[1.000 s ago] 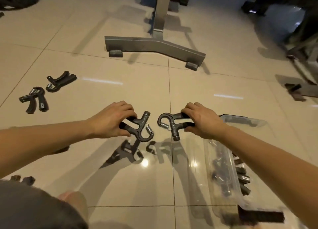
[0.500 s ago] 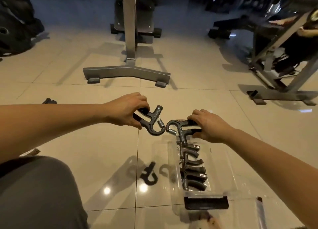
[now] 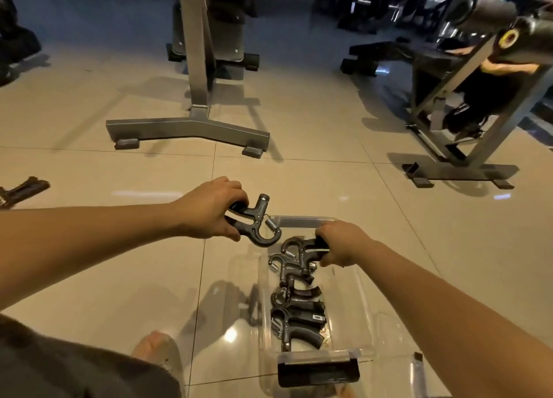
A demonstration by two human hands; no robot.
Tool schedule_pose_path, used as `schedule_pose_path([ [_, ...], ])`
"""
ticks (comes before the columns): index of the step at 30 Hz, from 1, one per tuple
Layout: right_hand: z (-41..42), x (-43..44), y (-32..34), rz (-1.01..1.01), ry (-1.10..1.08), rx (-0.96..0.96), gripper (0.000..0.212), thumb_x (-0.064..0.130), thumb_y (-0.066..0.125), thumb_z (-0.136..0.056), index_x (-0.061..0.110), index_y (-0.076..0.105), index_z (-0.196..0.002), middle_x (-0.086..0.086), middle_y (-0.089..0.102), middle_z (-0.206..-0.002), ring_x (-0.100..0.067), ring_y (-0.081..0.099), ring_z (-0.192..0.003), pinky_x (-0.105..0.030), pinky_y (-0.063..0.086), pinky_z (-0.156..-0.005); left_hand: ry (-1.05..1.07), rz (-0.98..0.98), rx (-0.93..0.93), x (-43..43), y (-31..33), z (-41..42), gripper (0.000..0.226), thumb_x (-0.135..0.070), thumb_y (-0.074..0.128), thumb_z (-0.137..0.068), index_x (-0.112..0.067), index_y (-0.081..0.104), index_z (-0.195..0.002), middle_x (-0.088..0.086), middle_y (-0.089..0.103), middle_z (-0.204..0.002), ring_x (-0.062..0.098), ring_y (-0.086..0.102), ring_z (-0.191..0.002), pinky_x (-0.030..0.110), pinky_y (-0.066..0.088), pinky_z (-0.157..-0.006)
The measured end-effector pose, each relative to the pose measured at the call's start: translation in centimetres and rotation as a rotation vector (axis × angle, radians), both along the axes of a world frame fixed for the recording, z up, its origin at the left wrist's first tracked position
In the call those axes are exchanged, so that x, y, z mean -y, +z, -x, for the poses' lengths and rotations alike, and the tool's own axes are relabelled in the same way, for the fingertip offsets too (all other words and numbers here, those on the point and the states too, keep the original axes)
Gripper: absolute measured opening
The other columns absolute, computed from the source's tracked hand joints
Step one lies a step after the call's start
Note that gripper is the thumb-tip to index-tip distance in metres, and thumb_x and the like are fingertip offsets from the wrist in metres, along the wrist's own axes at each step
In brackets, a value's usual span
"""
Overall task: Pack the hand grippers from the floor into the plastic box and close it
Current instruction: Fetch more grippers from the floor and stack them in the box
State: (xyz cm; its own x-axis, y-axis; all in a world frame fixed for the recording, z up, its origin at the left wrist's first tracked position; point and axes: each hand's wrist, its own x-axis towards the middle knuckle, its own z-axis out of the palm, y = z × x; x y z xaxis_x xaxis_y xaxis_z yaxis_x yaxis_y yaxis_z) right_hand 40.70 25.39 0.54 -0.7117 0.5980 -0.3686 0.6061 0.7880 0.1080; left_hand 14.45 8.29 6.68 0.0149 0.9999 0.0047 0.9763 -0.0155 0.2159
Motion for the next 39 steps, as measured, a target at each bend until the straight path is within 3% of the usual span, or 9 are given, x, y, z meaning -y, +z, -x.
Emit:
schedule_pose_path([
  [8,0.2,-1.0,-12.4,0.094,-0.159,-0.157,0.050,0.042,0.078,-0.081,0.017,0.059,-0.120,-0.003,0.055,-0.121,-0.025,0.055,-0.109,-0.035,0.047,-0.079,-0.027,0.079,0.031,-2.4,-4.3,0.9,0.062,-0.062,0.082,-0.065,-0.029,0.063,-0.114,-0.017,0.054,-0.099,0.009,0.045,-0.094,0.029,0.043,-0.081],
  [12,0.5,-1.5,-16.2,0.128,-0.186,-0.168,0.056,0.041,0.076,-0.085,0.021,0.055,-0.132,-0.002,0.055,-0.126,-0.025,0.052,-0.116,-0.040,0.050,-0.093,-0.041,0.099,0.057,-3.1,-5.6,1.2,0.061,-0.062,0.083,-0.065,-0.029,0.063,-0.113,-0.017,0.055,-0.099,0.009,0.046,-0.093,0.028,0.043,-0.080],
  [27,1.0,-3.7,-20.7,0.211,-0.198,-0.228,0.065,0.041,0.079,-0.081,0.020,0.055,-0.137,-0.001,0.058,-0.123,-0.024,0.052,-0.117,-0.039,0.048,-0.099,-0.014,0.156,0.087,-4.0,-7.8,1.8,0.058,-0.061,0.083,-0.063,-0.031,0.063,-0.109,-0.017,0.054,-0.096,0.010,0.046,-0.093,0.031,0.044,-0.081],
  [33,1.3,-3.6,-15.9,0.253,-0.233,-0.311,0.059,0.044,0.076,-0.084,0.015,0.060,-0.132,-0.001,0.060,-0.126,-0.024,0.058,-0.115,-0.038,0.051,-0.096,0.028,0.166,0.049,-4.4,-7.3,0.9,0.061,-0.062,0.083,-0.064,-0.028,0.064,-0.111,-0.016,0.054,-0.097,0.010,0.045,-0.093,0.030,0.043,-0.081],
  [36,2.7,-4.6,-7.7,0.539,-0.342,-0.457,0.041,0.040,0.072,-0.090,0.009,0.071,-0.118,-0.007,0.073,-0.114,-0.024,0.068,-0.100,-0.040,0.055,-0.093,0.061,0.121,-0.001,-5.3,-5.4,0.0,0.062,-0.063,0.081,-0.065,-0.027,0.064,-0.113,-0.013,0.055,-0.099,0.011,0.045,-0.093,0.031,0.043,-0.082],
  [39,3.5,-3.7,1.2,0.939,-0.503,-0.664,0.028,0.028,0.064,-0.098,0.002,0.071,-0.106,-0.016,0.076,-0.098,-0.024,0.072,-0.083,-0.038,0.056,-0.079,0.142,0.000,0.008,-5.9,-2.9,-0.9,0.061,-0.062,0.080,-0.066,-0.025,0.064,-0.111,-0.011,0.057,-0.099,0.014,0.046,-0.091,0.033,0.045,-0.080],
])
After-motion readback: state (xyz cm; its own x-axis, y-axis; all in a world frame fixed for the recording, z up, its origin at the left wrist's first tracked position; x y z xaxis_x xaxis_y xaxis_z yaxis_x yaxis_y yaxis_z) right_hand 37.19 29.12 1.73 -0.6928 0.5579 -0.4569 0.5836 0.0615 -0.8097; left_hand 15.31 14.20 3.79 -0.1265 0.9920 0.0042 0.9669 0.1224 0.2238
